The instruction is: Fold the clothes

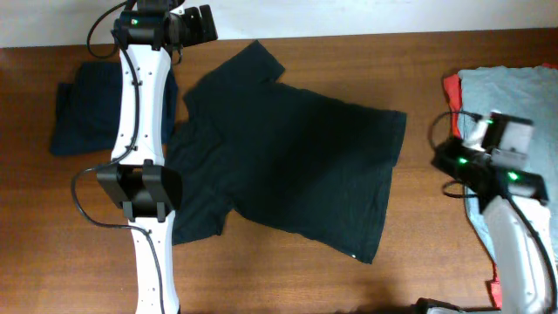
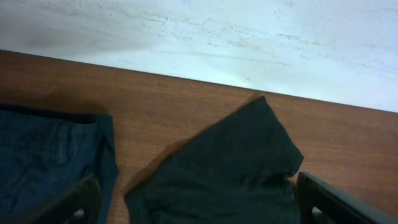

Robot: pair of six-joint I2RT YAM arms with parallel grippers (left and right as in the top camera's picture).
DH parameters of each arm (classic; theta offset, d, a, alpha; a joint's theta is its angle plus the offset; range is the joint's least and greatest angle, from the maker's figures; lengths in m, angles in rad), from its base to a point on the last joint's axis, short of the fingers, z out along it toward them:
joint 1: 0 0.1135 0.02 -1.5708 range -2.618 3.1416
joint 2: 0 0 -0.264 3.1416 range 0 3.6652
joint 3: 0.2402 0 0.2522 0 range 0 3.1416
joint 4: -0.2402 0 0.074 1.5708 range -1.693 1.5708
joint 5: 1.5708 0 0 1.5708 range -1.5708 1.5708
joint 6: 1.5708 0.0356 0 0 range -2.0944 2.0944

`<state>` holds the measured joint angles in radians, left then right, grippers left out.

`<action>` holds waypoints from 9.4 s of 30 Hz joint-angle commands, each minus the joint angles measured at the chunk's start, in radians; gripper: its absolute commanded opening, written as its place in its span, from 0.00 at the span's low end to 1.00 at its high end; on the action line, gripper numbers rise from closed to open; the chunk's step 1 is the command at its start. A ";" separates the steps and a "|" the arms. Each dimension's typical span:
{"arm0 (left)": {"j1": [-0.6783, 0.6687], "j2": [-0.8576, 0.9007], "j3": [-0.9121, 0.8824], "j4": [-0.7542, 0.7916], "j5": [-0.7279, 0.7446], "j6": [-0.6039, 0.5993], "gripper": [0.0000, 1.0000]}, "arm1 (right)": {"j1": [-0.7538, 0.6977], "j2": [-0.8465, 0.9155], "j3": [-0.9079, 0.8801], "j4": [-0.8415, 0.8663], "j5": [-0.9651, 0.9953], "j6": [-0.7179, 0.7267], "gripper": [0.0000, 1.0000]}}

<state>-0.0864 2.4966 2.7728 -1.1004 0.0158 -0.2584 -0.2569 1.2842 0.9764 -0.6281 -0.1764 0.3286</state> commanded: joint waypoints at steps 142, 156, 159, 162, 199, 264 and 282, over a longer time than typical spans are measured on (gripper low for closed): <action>0.000 -0.006 0.013 -0.001 0.004 0.001 0.99 | 0.113 0.105 -0.118 -0.387 -0.056 0.100 0.38; 0.000 -0.006 0.013 -0.001 0.003 0.001 0.99 | 0.111 0.105 -0.283 -0.230 0.085 0.238 0.50; 0.000 -0.006 0.013 -0.001 0.004 0.001 0.99 | 0.112 0.105 -0.304 -0.193 0.084 0.238 0.52; 0.000 -0.006 0.013 -0.001 0.004 0.001 0.99 | 0.112 0.105 -0.319 -0.166 0.084 0.239 0.52; 0.000 -0.006 0.013 -0.001 0.004 0.001 0.99 | 0.112 0.208 -0.328 -0.066 0.107 0.282 0.04; -0.043 -0.071 -0.136 -0.588 0.032 0.089 0.93 | 0.112 0.208 -0.328 -0.075 0.122 0.252 0.04; -0.075 -0.711 -1.193 -0.359 0.023 -0.004 0.93 | 0.112 0.207 -0.328 -0.074 0.121 0.253 0.04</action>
<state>-0.1642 1.8561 1.7283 -1.5021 0.0303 -0.2260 -0.1482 1.4693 0.6621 -0.6975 -0.0910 0.5850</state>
